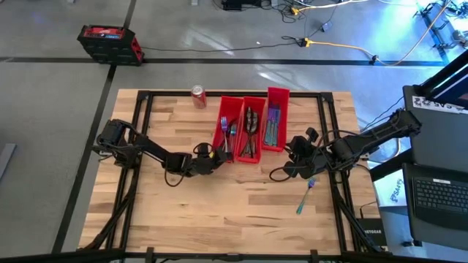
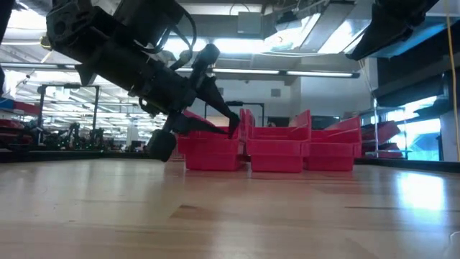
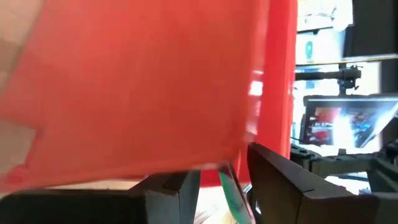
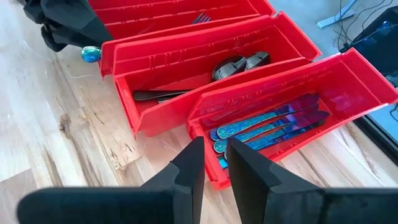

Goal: Sort silverware
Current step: Put the purple fork into the left red bin

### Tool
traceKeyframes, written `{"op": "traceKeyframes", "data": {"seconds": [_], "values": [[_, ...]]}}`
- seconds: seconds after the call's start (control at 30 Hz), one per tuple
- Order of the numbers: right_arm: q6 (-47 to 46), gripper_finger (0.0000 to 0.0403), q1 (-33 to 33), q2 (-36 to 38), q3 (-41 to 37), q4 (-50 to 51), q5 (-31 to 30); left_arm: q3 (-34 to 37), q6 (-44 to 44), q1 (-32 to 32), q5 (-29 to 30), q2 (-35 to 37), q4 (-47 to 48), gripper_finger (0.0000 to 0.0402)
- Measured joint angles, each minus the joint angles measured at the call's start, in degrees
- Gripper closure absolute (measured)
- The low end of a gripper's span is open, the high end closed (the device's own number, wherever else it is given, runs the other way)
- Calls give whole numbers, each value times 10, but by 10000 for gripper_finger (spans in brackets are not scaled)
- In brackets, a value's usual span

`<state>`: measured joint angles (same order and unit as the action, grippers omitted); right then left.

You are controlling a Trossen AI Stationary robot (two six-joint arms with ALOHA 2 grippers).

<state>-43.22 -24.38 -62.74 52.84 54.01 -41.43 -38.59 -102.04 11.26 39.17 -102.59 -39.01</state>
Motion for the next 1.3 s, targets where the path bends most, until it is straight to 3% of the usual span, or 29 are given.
{"op": "traceKeyframes", "data": {"seconds": [0.53, 0.63, 0.83, 1.3], "values": [[0, 349, 0, 0, 0, -3, -1, 0, -30, -13, -63, 0, 0, 285], [0, 349, 0, 0, 0, -4, -1, -1, -56, -16, -74, 0, 17, 306], [0, 349, 0, 0, 0, -6, -1, -1, -40, -16, -56, 1, 8, 390], [0, 349, 0, 0, 0, -11, 1, -1, -49, -19, -53, 1, -11, 400]]}}
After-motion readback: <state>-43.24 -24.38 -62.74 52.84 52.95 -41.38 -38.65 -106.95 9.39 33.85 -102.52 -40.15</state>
